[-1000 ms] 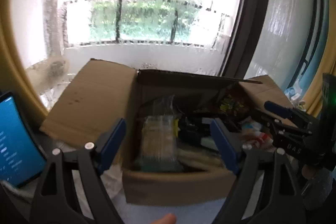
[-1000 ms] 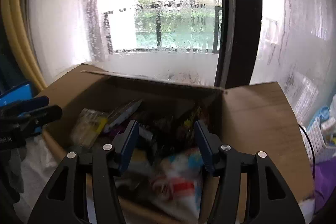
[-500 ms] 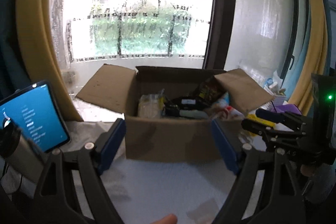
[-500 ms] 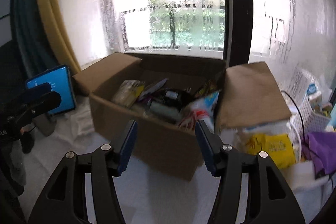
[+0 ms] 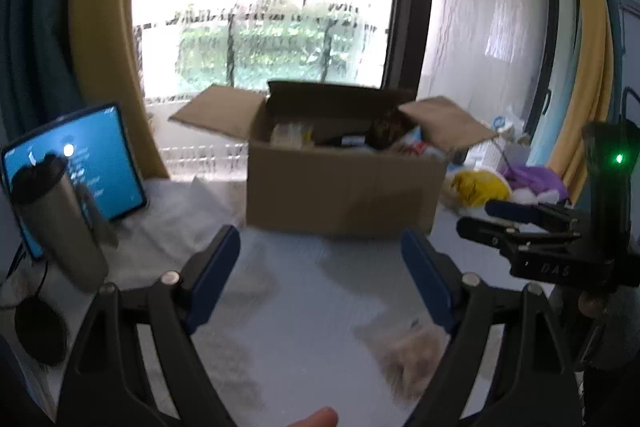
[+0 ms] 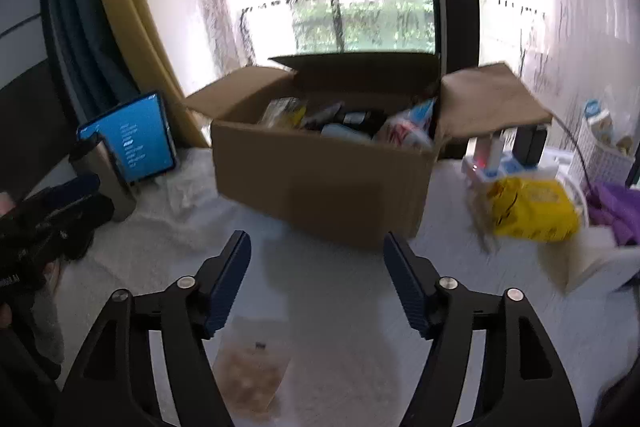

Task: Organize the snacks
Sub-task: 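Move both tools back out of the box toward the clear bag of pastries, then grasp the clear bag of brown pastries with the right gripper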

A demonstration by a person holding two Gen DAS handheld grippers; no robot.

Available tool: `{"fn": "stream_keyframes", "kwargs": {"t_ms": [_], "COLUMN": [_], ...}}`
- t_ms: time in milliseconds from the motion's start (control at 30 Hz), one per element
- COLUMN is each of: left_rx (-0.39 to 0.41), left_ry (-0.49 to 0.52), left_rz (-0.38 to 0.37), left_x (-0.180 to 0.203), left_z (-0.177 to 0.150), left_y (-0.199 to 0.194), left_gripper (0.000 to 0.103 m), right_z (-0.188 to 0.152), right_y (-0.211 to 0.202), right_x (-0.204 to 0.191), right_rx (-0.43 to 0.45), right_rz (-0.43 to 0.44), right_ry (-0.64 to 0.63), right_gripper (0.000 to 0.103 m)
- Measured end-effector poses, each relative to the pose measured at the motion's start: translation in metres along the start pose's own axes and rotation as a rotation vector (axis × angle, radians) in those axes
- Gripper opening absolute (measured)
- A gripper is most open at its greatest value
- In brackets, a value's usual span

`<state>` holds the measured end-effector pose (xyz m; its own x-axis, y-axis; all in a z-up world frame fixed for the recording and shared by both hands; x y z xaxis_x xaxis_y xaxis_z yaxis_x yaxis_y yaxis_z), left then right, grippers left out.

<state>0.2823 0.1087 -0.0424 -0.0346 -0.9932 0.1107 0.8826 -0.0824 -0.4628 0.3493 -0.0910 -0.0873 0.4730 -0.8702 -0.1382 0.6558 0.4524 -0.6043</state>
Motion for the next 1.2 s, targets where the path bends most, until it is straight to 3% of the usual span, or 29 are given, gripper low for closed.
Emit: {"fn": "stream_keyframes", "kwargs": {"t_ms": [333, 967, 1000, 1100, 1200], "left_rx": [-0.136, -0.242, -0.247, -0.274, -0.267], "left_ry": [-0.088, -0.174, -0.172, -0.171, -0.168], "left_rz": [0.030, 0.075, 0.076, 0.089, 0.099], "left_x": [-0.015, -0.031, -0.031, -0.031, -0.032], "left_z": [-0.077, -0.137, -0.139, -0.147, -0.145], "left_y": [0.001, -0.005, -0.004, 0.000, 0.001], "left_gripper": [0.084, 0.084, 0.084, 0.084, 0.084], "right_z": [-0.059, -0.109, -0.110, -0.107, -0.102], "right_y": [0.028, 0.053, 0.053, 0.051, 0.049], "right_x": [-0.020, -0.050, -0.051, -0.052, -0.052], "right_rx": [-0.144, -0.293, -0.289, -0.287, -0.275], "right_rz": [0.059, 0.143, 0.151, 0.197, 0.209], "right_ry": [-0.003, -0.020, -0.028, -0.030, -0.053], "right_gripper": [0.075, 0.076, 0.075, 0.054, 0.048]}}
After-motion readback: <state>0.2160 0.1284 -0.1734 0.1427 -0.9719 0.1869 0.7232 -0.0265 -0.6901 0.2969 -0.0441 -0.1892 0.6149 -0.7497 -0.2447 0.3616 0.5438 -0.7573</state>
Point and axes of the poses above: each gripper's, at about its wrist camera, not at the fingertips, and y roughly the way its jaws point, x to its right, z to its top, the point moved 4 cm from there along y, roughly the way its jaws point, and after that the axes turned 3 degrees about x, right-handed, at the moved point
